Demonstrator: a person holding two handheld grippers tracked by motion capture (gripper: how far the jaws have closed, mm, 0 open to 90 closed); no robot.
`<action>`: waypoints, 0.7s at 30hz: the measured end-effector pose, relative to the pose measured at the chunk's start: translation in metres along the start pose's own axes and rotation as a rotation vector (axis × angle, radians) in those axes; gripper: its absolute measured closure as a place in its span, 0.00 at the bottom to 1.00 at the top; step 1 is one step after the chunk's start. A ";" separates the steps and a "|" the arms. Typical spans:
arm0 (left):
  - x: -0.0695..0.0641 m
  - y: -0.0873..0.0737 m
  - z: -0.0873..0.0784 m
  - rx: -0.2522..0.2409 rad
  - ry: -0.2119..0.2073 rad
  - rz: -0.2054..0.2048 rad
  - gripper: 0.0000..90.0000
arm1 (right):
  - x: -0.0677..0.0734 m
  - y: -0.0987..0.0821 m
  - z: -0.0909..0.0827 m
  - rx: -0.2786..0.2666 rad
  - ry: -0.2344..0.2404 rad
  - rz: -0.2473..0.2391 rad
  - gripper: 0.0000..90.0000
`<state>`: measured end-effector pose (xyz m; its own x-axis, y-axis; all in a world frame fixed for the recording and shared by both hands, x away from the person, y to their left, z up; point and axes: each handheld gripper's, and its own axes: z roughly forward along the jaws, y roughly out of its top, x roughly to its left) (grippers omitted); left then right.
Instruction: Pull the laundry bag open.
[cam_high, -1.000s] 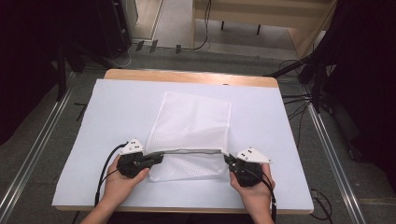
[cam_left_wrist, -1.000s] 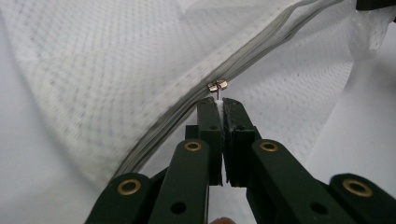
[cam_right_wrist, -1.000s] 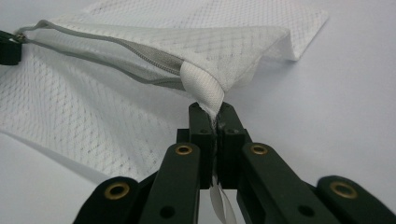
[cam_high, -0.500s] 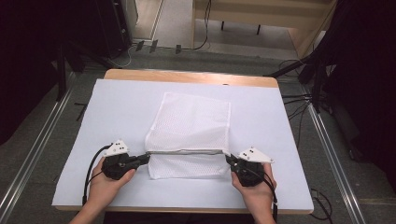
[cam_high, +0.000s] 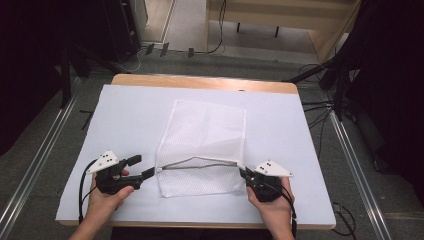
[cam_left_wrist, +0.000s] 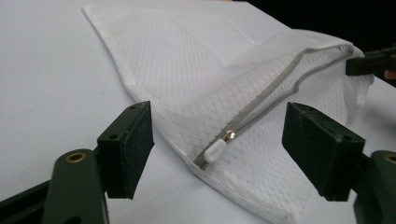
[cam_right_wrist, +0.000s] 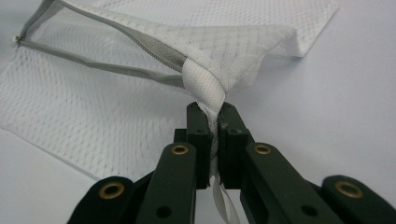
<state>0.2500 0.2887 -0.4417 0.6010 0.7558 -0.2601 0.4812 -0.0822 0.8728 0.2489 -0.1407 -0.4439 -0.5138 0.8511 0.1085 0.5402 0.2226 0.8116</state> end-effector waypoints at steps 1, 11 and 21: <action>0.002 0.000 -0.002 -0.008 0.000 -0.004 0.25 | 0.000 0.000 -0.001 -0.001 0.006 0.002 0.93; 0.009 0.002 -0.017 -0.058 0.013 -0.027 0.10 | -0.006 0.000 -0.010 -0.048 0.008 0.019 0.22; 0.024 -0.001 -0.040 -0.115 0.026 -0.053 0.00 | -0.032 -0.005 -0.031 -0.129 -0.017 0.049 0.07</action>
<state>0.2384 0.3324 -0.4325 0.5592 0.7736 -0.2981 0.4349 0.0324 0.8999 0.2420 -0.1834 -0.4338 -0.4763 0.8679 0.1410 0.4739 0.1183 0.8726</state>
